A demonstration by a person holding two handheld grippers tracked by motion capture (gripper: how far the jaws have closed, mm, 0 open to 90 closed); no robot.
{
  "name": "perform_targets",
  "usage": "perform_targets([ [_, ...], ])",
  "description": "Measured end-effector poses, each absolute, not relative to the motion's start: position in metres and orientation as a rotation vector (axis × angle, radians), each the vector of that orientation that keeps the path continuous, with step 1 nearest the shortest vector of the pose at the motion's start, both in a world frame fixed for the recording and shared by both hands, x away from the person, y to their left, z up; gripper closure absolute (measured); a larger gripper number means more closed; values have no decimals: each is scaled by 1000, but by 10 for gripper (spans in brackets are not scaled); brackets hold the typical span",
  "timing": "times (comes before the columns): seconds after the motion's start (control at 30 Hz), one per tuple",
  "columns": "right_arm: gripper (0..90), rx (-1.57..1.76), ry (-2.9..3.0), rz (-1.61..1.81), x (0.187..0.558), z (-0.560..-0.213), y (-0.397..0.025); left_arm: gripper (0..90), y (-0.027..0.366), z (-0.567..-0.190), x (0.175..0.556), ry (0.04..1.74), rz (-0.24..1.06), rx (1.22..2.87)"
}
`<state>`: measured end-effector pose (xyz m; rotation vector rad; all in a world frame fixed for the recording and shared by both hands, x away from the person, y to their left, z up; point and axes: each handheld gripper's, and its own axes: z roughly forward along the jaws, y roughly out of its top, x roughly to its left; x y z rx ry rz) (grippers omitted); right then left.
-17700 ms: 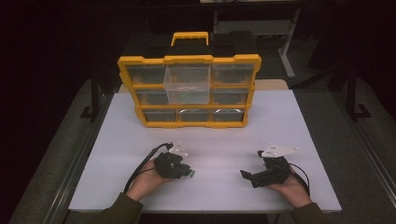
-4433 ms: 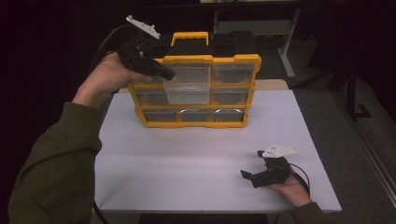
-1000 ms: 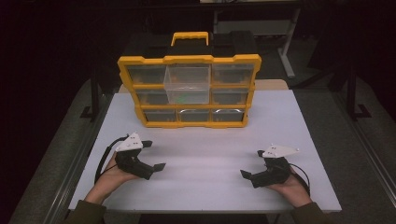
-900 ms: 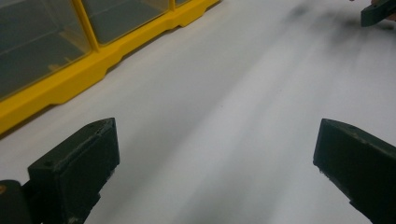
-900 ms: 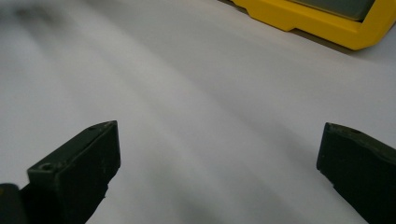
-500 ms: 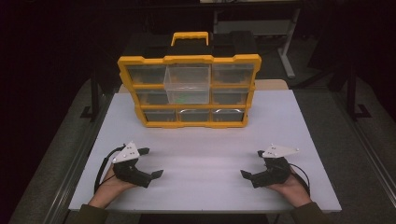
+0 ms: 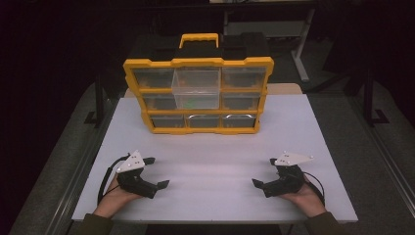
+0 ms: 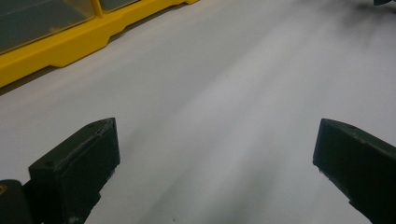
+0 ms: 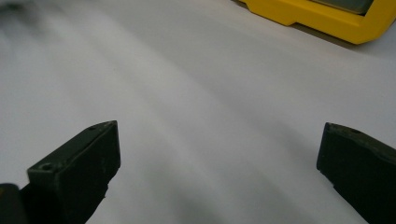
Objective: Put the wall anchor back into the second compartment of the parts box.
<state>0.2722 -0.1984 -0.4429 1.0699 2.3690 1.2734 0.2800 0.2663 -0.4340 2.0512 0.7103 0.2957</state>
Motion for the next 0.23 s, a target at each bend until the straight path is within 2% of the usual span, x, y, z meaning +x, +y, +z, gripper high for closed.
perform_targets([
  [0.23,0,1066,2370,1271,273,-443,-198,4,266,-435,280,712,289,2061],
])
